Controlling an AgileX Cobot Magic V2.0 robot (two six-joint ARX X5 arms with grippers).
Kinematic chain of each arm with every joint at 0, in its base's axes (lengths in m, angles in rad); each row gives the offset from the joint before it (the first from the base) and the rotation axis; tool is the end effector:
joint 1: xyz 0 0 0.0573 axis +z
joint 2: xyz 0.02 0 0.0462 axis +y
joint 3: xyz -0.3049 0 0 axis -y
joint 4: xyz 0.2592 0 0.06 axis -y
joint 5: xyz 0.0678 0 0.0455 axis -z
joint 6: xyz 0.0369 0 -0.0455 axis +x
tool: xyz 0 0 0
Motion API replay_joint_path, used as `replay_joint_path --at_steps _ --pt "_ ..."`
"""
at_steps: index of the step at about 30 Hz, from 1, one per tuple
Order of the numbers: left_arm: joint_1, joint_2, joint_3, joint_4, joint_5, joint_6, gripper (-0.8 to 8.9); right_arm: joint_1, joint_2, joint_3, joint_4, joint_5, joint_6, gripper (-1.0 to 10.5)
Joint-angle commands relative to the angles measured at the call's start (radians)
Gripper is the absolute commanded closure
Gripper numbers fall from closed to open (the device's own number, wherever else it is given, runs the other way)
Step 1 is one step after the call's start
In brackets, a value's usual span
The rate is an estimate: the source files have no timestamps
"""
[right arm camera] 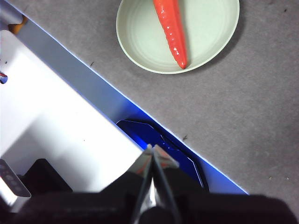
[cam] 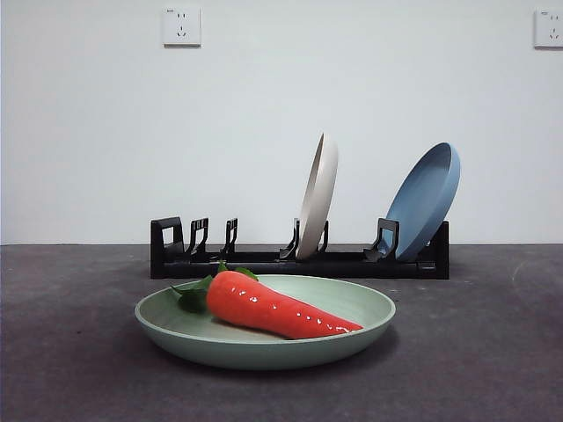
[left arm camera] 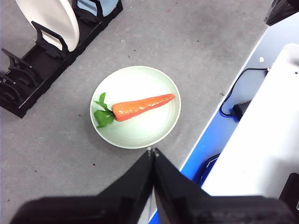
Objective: Take the green plate from the plate rack,put the plate on the table,take the carrot from the table,put the carrot in the plate
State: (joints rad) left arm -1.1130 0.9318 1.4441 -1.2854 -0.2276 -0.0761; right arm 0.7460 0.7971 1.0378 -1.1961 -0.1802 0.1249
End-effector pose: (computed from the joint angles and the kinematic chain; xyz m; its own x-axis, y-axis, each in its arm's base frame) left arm 0.0556 -0.0940 0.4551 0.5106 -0.5258 -0.6803 0.7767 0.6214 0.1027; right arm 0.0722 0.0758 0.3567 0.2955 0.5171 -0.8033 -0.6632 0.7163 0.2171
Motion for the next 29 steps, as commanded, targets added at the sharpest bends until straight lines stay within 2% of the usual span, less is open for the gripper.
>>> replay_joint_path --at_steps 1,10,13,16,19,24,26,29 --pt "0.002 -0.003 0.0 0.002 -0.003 -0.007 8.16 0.002 -0.002 -0.002 0.005 0.001 0.009 9.5" --pt "0.005 -0.003 0.0 0.003 -0.008 -0.006 8.16 0.002 -0.002 -0.002 0.005 0.001 0.009 9.5" --pt "0.037 -0.016 0.0 0.039 -0.023 0.054 8.16 0.002 -0.002 -0.002 0.005 0.001 0.009 9.5" --pt "0.149 -0.039 -0.003 0.185 -0.025 0.147 8.16 0.002 -0.002 -0.002 0.005 0.001 0.009 9.5" --pt "0.319 -0.085 -0.036 0.399 0.081 0.234 8.15 0.002 -0.002 -0.002 0.005 0.001 0.009 9.5" --pt "0.657 -0.223 -0.23 0.765 0.375 0.245 8.16 0.002 -0.002 -0.002 0.005 0.001 0.009 9.5" --pt "0.764 -0.288 -0.336 0.877 0.422 0.245 8.15 0.002 -0.002 -0.002 0.005 0.001 0.009 9.5" --pt "0.895 -0.403 -0.521 0.996 0.42 0.233 8.15 0.002 -0.002 -0.002 0.005 0.001 0.009 9.5"
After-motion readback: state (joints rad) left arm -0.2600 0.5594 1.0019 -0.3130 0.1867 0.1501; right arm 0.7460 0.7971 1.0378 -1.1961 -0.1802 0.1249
